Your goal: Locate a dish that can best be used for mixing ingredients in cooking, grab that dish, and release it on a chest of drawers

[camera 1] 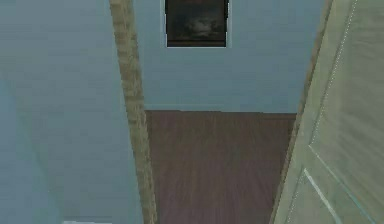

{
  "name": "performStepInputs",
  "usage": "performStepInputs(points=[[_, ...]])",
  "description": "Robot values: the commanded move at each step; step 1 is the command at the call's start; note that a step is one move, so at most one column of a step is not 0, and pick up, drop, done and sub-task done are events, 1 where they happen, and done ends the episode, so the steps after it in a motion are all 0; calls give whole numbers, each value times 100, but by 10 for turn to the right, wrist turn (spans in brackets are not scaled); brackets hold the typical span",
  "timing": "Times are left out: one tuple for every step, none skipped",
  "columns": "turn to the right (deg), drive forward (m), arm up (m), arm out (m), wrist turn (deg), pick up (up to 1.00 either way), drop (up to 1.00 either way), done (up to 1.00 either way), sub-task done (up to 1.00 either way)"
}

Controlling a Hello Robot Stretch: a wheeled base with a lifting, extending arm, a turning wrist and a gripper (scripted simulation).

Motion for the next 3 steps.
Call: performStepInputs(points=[[0, 35, 0, 0, 0, 0, 0, 0, 0], [-90, 0, 0, 0, 0, 0, 0, 0, 0], [0, 35, 0, 0, 0, 0, 0, 0, 0]])
